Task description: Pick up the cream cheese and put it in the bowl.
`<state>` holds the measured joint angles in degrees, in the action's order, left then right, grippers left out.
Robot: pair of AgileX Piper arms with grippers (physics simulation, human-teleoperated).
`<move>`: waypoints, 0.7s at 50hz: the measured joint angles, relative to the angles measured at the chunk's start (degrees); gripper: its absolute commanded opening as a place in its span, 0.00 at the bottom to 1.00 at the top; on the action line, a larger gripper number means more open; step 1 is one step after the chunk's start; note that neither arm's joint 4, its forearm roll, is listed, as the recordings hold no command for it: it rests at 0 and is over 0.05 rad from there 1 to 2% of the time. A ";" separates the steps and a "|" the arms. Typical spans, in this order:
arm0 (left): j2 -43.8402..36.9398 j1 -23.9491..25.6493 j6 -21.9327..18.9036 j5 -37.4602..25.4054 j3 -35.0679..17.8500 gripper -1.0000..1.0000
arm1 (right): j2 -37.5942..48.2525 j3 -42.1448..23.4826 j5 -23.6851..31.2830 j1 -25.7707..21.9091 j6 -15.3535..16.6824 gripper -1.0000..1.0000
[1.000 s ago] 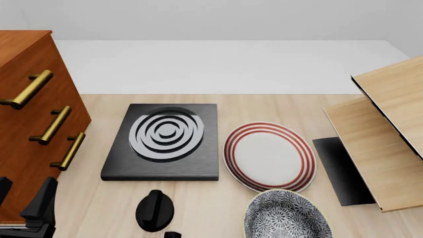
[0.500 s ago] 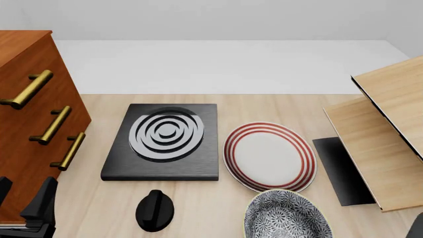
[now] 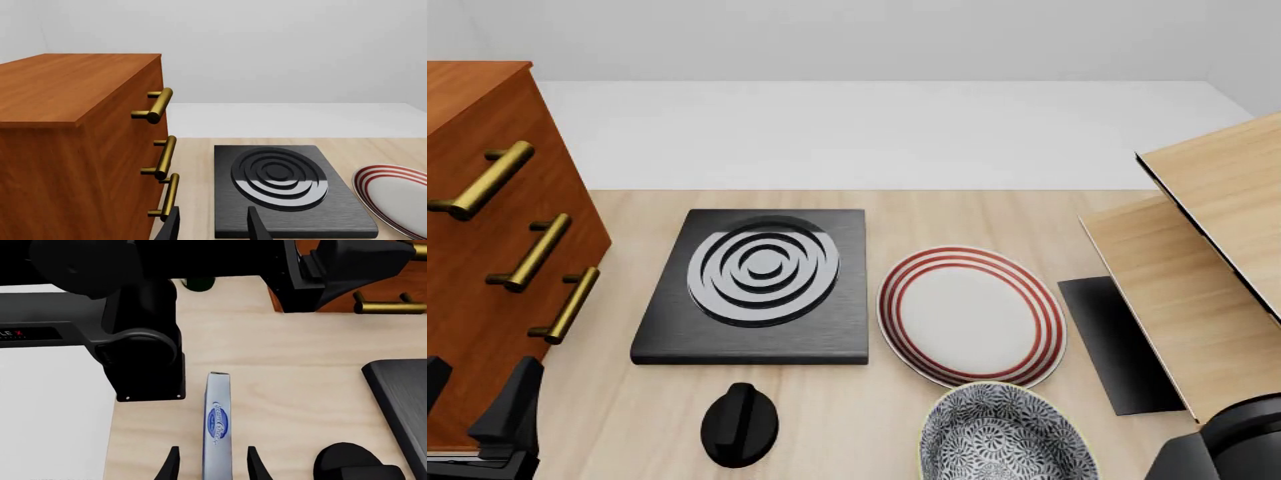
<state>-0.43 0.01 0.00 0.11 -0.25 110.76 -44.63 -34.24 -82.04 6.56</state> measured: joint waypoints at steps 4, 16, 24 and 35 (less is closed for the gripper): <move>0.00 0.00 0.00 0.00 0.00 1.00 | 0.64 -0.12 -0.22 0.10 -0.24 1.00; 0.00 0.00 0.00 0.00 0.00 1.00 | 2.18 -0.20 -0.83 0.27 -0.87 1.00; 0.00 0.00 0.00 0.00 0.00 1.00 | 2.70 -0.44 -0.69 0.19 -1.06 1.00; 0.00 0.00 0.00 0.00 0.00 1.00 | 2.33 -0.26 -0.36 0.30 -0.60 0.00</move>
<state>-0.43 0.02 0.00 0.11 -0.25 113.09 -44.90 -34.60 -81.74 5.96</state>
